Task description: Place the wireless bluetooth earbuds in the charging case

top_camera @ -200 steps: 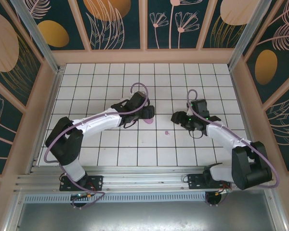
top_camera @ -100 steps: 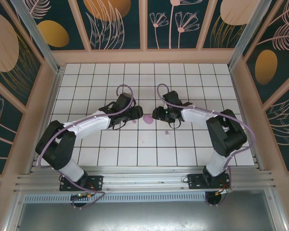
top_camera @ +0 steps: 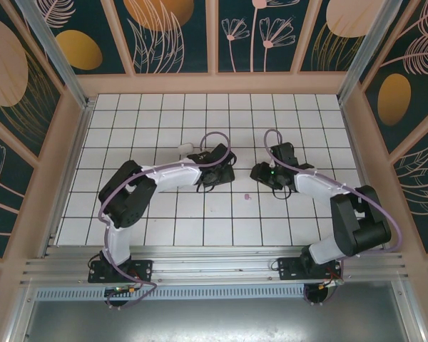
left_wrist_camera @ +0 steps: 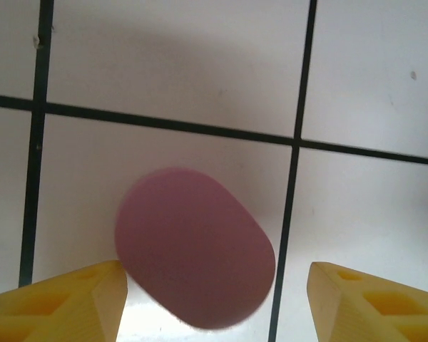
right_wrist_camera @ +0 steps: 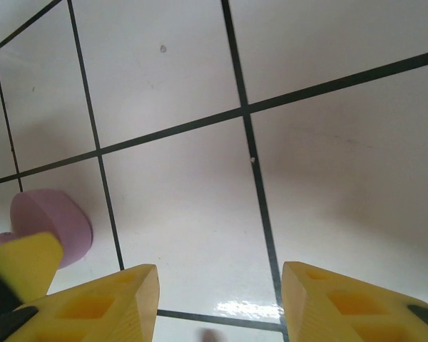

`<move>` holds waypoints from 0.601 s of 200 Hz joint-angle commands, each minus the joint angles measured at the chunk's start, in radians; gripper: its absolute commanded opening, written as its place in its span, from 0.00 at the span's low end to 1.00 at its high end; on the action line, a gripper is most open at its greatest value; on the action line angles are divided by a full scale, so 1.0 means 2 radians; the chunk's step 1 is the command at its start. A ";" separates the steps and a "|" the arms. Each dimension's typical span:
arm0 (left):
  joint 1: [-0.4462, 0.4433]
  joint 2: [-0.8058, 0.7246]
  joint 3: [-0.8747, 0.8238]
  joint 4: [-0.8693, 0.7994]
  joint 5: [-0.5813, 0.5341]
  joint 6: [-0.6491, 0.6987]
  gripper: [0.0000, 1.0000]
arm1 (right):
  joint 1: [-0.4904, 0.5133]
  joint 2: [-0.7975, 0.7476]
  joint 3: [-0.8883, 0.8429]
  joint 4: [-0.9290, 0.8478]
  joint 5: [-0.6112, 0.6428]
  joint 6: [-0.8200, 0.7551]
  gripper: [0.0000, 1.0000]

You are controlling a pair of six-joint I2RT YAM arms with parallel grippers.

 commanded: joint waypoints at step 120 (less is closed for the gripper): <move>-0.013 0.058 0.069 -0.071 -0.069 0.064 0.39 | -0.037 -0.061 -0.019 -0.004 -0.041 -0.015 0.50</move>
